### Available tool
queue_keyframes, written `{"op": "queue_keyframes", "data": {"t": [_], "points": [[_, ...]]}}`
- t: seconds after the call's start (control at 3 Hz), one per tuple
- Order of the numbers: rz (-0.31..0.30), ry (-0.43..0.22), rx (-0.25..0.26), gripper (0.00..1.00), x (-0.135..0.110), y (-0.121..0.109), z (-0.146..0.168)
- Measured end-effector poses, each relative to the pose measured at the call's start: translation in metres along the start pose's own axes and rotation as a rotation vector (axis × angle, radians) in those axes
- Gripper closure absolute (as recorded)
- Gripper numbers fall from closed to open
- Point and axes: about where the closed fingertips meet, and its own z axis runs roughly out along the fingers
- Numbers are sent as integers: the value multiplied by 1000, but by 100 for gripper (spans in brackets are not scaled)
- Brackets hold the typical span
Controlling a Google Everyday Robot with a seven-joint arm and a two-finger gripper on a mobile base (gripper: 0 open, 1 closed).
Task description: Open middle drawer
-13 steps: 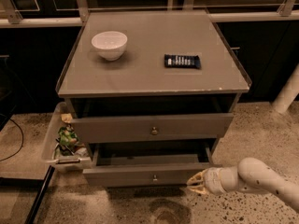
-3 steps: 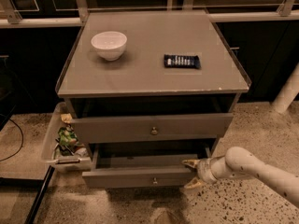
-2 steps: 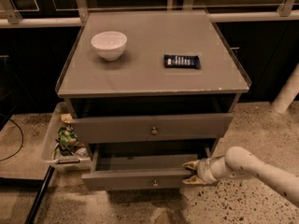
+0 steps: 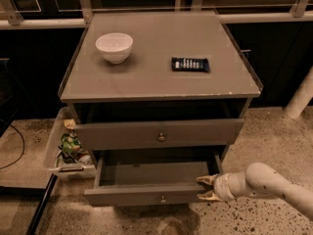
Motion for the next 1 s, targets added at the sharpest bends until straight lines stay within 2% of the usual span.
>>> {"op": "queue_keyframes", "data": {"t": [1.0], "points": [[0,0,0,26,0,0,0]]}}
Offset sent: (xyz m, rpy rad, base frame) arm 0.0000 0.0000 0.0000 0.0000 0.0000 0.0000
